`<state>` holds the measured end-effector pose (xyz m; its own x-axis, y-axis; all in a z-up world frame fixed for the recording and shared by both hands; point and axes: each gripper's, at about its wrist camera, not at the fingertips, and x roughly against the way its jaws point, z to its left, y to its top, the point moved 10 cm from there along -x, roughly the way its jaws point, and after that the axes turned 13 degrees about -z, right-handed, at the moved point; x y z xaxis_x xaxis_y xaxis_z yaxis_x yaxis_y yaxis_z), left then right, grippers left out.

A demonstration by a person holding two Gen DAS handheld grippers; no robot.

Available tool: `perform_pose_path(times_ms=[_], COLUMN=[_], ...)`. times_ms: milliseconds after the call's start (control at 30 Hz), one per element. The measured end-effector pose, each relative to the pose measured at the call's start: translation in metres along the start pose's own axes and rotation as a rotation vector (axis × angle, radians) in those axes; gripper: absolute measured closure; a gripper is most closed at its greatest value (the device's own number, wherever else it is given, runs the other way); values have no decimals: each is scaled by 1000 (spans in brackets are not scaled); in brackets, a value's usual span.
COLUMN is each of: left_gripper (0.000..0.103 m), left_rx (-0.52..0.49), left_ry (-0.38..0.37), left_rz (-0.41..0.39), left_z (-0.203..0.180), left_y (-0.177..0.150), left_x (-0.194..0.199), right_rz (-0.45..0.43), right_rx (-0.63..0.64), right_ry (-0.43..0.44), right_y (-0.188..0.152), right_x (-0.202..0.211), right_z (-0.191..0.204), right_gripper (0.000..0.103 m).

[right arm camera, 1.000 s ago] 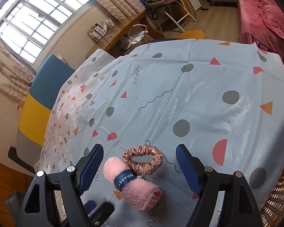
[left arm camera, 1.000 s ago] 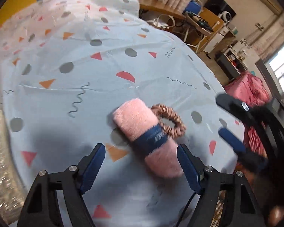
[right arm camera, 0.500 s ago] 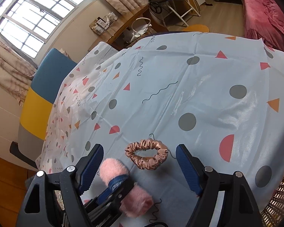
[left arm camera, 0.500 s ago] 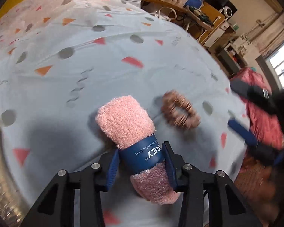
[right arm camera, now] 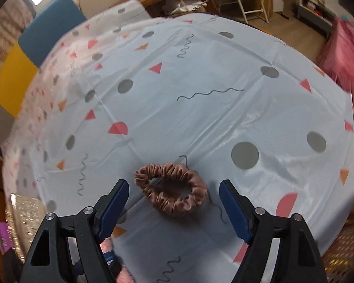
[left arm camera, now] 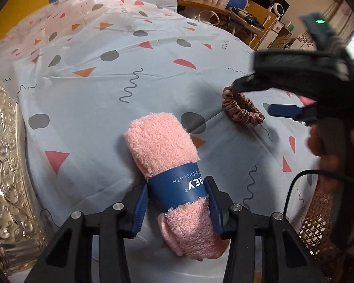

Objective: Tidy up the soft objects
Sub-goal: 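Lift the pink towel with the left gripper while the right gripper grasps the brown scrunchie, then release the pink towel into the gold tray with the left gripper while the right holds the scrunchie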

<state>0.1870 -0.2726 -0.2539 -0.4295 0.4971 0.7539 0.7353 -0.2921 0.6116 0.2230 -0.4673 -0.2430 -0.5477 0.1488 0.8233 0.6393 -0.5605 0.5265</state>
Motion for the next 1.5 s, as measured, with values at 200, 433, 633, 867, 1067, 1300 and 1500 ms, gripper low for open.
perform_pose_path(times_ms=[200, 433, 633, 867, 1067, 1300, 1500], left_gripper=[57, 66, 66, 66, 66, 66, 65], left_rx=[-9, -25, 68, 200, 369, 522, 539], left_ry=[9, 17, 2, 158, 373, 562, 658], left_rz=[-22, -15, -138, -345, -458, -485, -453], left_z=[-1, -8, 5, 105, 233, 332, 341], left_y=[-3, 9, 71, 139, 124, 43, -43], left_x=[4, 11, 56, 144, 222, 281, 300], right_rz=[40, 40, 34, 5, -14, -38, -49], right_rx=[138, 230, 286, 371, 421, 488, 525], right_ry=[-46, -54, -56, -84, -101, -128, -145], right_y=[-16, -21, -24, -28, -31, -39, -44], right_x=[-15, -16, -18, -19, -21, -17, -14], right_z=[6, 8, 11, 26, 37, 47, 54], right_gripper=[49, 79, 76, 77, 77, 77, 78])
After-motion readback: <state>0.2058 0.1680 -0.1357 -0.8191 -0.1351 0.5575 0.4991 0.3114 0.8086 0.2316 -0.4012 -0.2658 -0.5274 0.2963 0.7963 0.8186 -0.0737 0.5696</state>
